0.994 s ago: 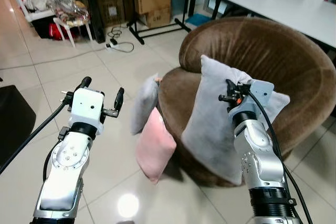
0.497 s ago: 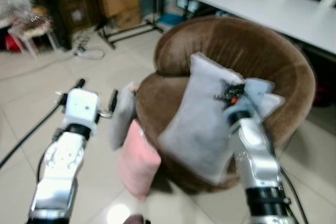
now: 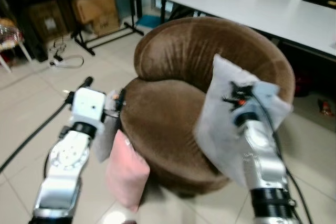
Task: Move the pillow to the sofa from floor
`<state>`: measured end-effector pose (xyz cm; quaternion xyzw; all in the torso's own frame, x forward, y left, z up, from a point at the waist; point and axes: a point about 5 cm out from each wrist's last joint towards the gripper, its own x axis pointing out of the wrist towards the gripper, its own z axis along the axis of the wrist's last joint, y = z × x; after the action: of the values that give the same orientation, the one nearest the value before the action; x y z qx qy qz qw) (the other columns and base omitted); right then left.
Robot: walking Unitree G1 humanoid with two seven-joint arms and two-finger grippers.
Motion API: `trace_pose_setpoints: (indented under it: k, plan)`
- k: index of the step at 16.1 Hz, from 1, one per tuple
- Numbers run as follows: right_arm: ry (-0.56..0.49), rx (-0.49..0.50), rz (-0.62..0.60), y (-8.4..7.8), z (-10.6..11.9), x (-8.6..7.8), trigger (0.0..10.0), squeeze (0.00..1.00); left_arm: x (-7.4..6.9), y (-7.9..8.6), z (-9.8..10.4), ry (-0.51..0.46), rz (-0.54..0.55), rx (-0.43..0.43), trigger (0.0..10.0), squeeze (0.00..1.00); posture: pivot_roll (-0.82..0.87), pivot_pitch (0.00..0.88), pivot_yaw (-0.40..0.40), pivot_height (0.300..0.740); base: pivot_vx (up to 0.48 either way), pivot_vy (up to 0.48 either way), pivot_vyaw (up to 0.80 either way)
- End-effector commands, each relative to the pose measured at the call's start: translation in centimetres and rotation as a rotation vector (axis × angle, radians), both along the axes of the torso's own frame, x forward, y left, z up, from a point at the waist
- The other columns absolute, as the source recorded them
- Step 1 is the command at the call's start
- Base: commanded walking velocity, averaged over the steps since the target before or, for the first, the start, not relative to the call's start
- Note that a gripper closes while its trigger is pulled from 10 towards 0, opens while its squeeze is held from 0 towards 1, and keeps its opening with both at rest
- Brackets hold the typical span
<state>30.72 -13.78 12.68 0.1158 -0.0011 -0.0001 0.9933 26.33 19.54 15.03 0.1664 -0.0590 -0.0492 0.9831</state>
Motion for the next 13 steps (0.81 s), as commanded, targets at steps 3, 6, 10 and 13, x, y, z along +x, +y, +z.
trace_pose_setpoints:
  k: [3, 6, 10, 13]
  plan:
    - [-0.059, -0.006, 0.017, -0.4, 1.32, 0.18, 10.0, 0.0, 0.03, -0.56, 0.17, -0.006, -0.021, -0.007, 10.0, 0.0, 0.06, 0.0, -0.027, 0.74, 0.335, 0.0, 0.0]
    - [-0.058, -0.007, 0.027, -0.15, 1.25, 0.1, 10.0, 0.0, -0.15, -0.44, 0.04, -0.003, -0.018, -0.011, 10.0, 0.0, 0.06, 0.0, -0.029, 0.74, 0.335, 0.0, 0.0]
    - [-0.05, -0.026, 0.022, -0.41, 1.11, 0.16, 10.0, 0.0, -0.28, -0.46, -0.18, 0.003, -0.021, -0.011, 10.0, 0.0, 0.06, 0.0, -0.033, 0.74, 0.337, 0.0, -0.2]
    - [-0.056, -0.044, 0.025, -0.42, 1.11, 0.1, 10.0, 0.0, -0.33, -0.45, -0.27, 0.006, -0.025, -0.008, 10.0, 0.0, 0.06, 0.0, -0.034, 0.74, 0.34, 0.0, -0.46]
